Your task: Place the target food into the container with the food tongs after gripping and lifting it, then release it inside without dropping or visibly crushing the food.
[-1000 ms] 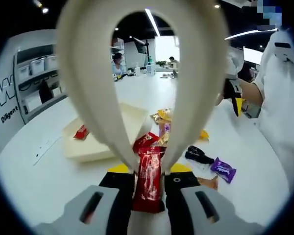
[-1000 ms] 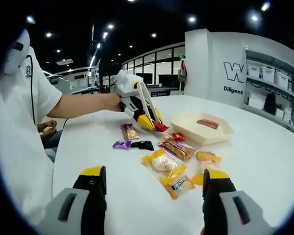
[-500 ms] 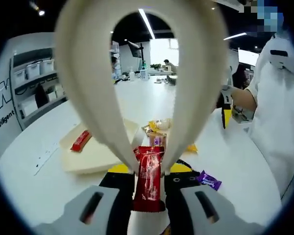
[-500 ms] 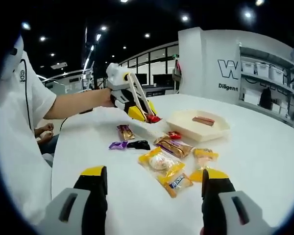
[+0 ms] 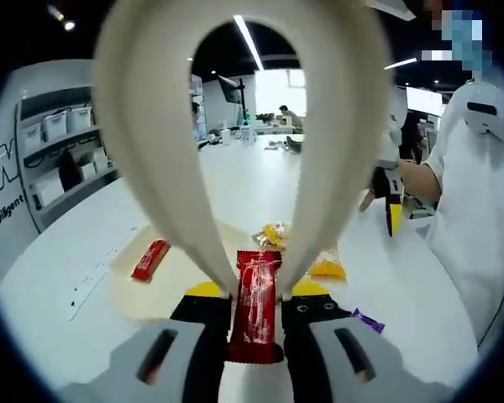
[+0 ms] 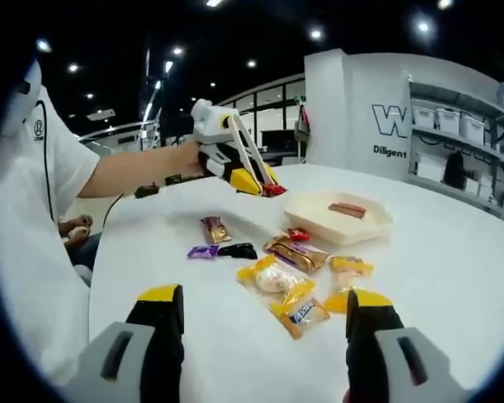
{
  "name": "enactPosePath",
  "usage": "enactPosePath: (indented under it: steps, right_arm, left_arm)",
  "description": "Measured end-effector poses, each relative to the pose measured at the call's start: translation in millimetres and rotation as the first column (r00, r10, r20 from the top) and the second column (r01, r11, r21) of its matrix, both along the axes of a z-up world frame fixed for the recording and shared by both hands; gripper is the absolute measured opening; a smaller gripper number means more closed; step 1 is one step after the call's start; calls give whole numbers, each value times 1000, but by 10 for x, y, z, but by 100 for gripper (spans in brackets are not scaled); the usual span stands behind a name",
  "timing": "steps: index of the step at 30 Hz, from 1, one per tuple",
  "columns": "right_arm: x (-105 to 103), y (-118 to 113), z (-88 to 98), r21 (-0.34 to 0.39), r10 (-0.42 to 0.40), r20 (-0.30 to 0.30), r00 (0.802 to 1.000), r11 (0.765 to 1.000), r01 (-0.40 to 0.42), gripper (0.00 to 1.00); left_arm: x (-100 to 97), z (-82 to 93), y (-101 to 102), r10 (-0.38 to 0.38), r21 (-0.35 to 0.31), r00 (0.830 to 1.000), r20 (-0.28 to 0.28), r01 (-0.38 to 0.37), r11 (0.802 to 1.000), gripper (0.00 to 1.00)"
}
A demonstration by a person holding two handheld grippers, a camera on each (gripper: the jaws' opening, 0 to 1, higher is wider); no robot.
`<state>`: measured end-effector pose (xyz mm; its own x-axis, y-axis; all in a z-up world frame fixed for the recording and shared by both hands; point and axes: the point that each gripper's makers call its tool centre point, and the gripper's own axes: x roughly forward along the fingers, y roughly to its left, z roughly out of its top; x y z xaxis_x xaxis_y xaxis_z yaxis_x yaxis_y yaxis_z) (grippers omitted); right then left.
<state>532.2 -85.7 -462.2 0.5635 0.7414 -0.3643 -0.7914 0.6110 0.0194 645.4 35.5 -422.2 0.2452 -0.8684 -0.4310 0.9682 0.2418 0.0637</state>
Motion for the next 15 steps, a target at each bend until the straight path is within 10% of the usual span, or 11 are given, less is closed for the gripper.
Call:
enactPosePath:
  steps: [15]
  right_arm:
    - [31, -74, -14, 15, -13, -5, 1000, 1000, 13, 78]
  left_arm:
    - [427, 45, -224, 3, 8, 1000, 12, -3, 1000, 22]
